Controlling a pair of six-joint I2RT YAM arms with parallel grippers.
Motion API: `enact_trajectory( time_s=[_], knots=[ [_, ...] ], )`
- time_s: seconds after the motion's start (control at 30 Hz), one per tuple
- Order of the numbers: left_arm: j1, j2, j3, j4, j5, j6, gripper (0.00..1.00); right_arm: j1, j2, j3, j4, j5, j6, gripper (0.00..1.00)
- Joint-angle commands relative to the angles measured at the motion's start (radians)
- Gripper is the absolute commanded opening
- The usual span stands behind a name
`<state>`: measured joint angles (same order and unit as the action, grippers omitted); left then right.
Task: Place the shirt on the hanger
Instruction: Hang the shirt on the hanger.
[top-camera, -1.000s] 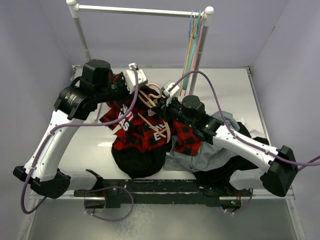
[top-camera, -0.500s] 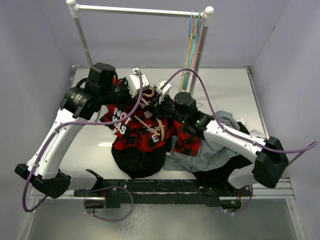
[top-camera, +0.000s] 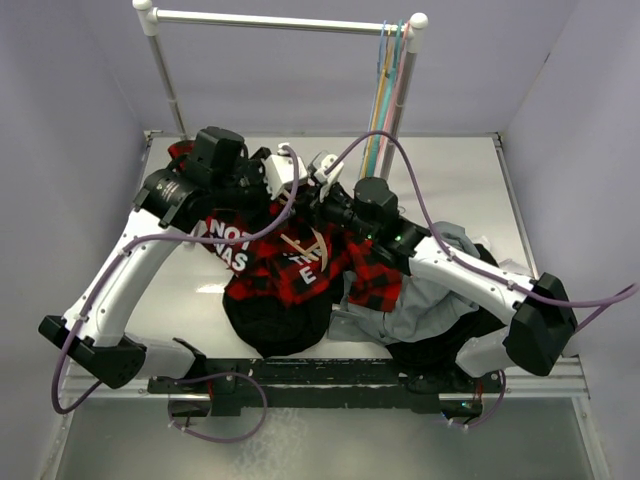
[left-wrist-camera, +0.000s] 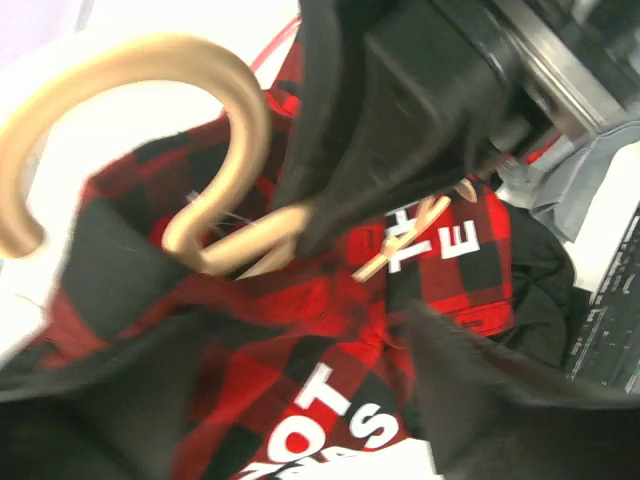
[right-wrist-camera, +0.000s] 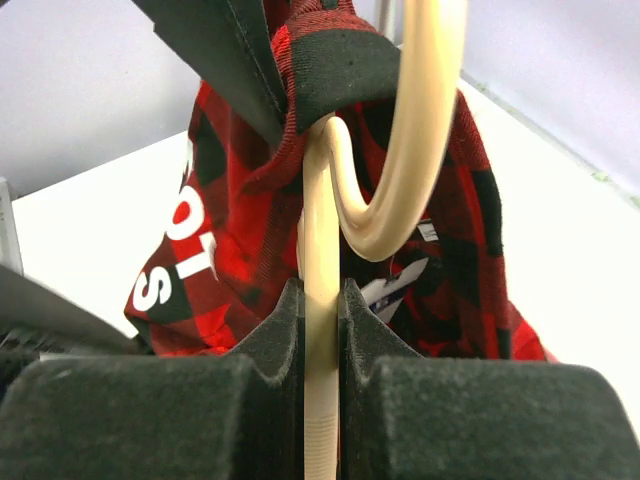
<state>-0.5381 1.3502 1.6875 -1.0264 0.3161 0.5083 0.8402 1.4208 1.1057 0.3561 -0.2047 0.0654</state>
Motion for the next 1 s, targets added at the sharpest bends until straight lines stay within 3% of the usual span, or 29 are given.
enact_trajectory(
  time_s=[0.0,0.13,0.3,0.5,0.67,0.87,0.97],
  knots=[
    [-0.003,-0.012,0.021,0.051,-0.037,0.058,1.00,-0.001,-0.014,0.078,0.123,-0.066,-0.021,0.00],
    [-0.003,-0.062,0.081,0.096,-0.023,0.234,1.00,-0.001,-0.013,0.064,0.147,-0.065,-0.022,0.00],
    [0.000,0.018,0.236,0.038,0.026,0.445,1.00,-0.001,-0.008,0.048,0.169,-0.066,-0.027,0.00],
    [0.018,0.117,0.411,-0.058,0.240,0.597,1.00,-0.001,-0.009,0.006,0.215,-0.067,-0.050,0.00],
    [0.019,0.191,0.555,-0.182,0.309,0.649,1.00,-0.001,-0.016,-0.022,0.250,-0.052,-0.060,0.00],
    [0.131,0.402,0.889,-0.515,0.460,0.598,0.94,-0.001,-0.016,-0.052,0.270,-0.027,-0.096,0.00],
    [0.201,0.387,0.826,-0.520,0.504,0.603,0.93,-0.003,-0.026,-0.078,0.279,-0.011,-0.122,0.00]
  ],
)
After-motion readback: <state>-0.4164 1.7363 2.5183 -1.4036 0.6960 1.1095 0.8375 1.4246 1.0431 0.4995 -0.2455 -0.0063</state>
